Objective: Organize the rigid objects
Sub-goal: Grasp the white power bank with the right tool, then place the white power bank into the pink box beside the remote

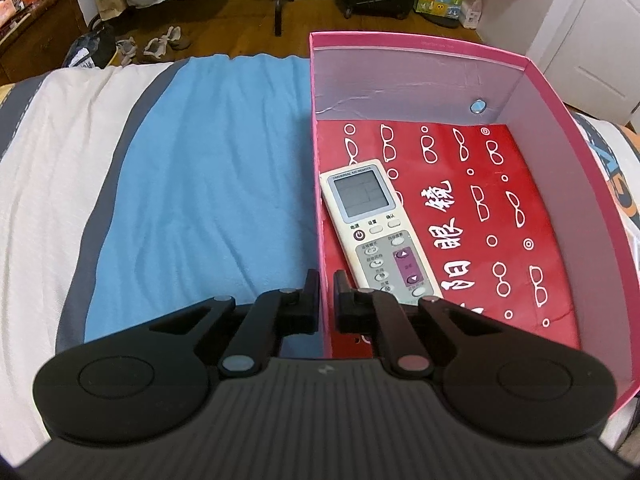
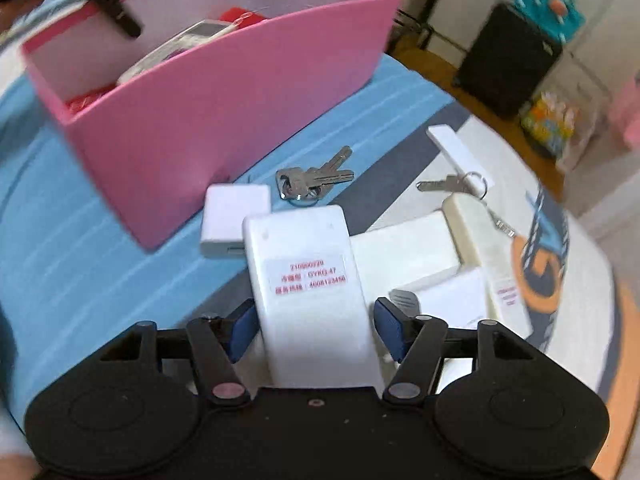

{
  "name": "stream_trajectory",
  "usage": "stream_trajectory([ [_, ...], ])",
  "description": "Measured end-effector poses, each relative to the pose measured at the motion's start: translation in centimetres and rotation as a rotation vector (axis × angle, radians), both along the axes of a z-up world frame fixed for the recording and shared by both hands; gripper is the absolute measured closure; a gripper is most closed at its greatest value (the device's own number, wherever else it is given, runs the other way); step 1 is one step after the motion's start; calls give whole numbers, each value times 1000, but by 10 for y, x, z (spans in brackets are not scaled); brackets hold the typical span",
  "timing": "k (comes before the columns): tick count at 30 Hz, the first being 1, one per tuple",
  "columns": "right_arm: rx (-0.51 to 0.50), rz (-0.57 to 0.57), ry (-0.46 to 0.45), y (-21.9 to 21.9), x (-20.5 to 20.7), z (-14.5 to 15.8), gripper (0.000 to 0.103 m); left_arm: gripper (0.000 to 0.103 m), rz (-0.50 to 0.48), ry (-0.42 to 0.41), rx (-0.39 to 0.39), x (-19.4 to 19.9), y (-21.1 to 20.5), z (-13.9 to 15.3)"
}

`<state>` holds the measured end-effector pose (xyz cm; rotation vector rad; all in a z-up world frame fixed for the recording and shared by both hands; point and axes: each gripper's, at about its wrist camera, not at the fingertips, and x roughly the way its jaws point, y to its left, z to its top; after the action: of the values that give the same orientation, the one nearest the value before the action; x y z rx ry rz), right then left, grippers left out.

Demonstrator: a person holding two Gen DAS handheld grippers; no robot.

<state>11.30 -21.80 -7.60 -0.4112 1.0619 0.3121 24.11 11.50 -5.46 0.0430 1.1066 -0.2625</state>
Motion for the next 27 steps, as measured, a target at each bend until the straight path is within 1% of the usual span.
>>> stream_trajectory([
  [2, 4, -1, -18, 4, 1, 2, 40, 97, 6, 4, -11, 0, 2, 0],
  [5, 58, -41, -41, 5, -3, 11, 41, 97, 10, 3, -20, 0, 3, 0],
  [10, 180, -96, -126, -2, -16, 44, 41, 97, 18, 3, -24, -1, 3, 0],
  [11, 195, -107, -156, -4, -19, 52, 41, 97, 21, 4, -25, -1, 3, 0],
  [14, 234, -124, -290, -9, -33, 80, 41, 97, 23, 3, -26, -1, 3, 1],
  [17, 282, -138, -383, -7, -36, 111, 41, 97, 21, -1, -24, -2, 3, 1],
  [20, 321, -80, -452, 16, -36, 139, 41, 97, 17, 0, -22, -3, 2, 2],
  [22, 364, 28, -458, 45, -34, 152, 41, 97, 23, 9, -32, -1, 4, 2],
  [23, 364, 85, -447, 64, -30, 154, 41, 97, 24, 13, -38, 0, 6, 2],
  [24, 347, 126, -437, 80, -26, 153, 41, 97, 23, 14, -43, 0, 6, 2],
  [26, 243, 230, -415, 119, -15, 139, 41, 97, 21, 11, -52, -1, 8, 2],
  [27, 193, 257, -412, 132, -10, 129, 41, 97, 20, 10, -57, -2, 9, 2],
])
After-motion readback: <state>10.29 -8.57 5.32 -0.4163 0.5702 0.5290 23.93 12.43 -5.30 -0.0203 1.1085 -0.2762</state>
